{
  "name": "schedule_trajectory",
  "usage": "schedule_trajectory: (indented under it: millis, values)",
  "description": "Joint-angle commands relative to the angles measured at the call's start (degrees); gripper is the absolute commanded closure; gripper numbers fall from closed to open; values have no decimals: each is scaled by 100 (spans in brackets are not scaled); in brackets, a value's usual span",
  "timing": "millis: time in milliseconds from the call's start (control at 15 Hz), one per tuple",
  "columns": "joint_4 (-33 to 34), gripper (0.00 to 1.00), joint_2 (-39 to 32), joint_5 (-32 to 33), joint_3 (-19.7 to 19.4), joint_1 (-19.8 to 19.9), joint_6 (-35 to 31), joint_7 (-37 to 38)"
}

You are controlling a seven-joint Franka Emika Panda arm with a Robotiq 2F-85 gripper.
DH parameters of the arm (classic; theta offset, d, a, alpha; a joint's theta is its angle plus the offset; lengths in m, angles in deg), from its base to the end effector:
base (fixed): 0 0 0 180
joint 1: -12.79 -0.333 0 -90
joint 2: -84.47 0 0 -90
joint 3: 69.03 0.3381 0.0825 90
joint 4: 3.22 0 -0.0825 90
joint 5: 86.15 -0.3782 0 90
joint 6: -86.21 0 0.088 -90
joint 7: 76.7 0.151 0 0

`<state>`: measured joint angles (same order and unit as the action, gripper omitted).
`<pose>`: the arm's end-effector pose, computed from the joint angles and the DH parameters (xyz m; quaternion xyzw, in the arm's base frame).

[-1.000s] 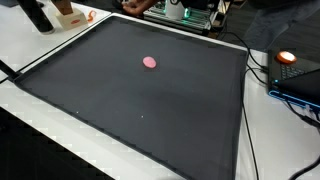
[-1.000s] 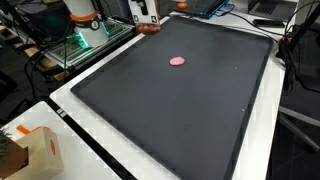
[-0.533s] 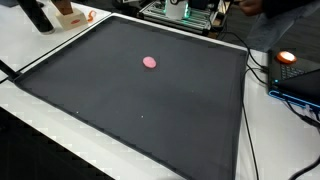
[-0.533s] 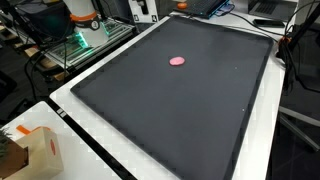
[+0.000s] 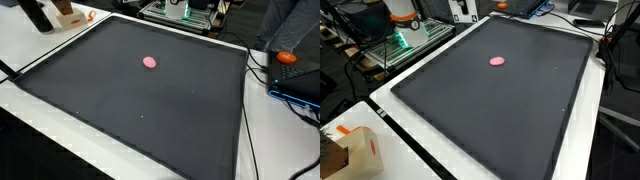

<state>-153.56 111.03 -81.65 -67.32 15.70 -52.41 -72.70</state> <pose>0.4065 -0.0115 0.4072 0.9908 -0.0198 0.1296 0.0332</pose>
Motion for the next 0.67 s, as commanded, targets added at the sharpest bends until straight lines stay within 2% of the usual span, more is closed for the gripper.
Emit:
schedule_trajectory:
  millis: [0, 533, 600]
  values:
    - [10, 96, 2, 9, -19, -18, 18, 4]
    - [10, 96, 2, 9, -19, -18, 18, 4]
    - [10, 99, 2, 9, -19, -18, 18, 4]
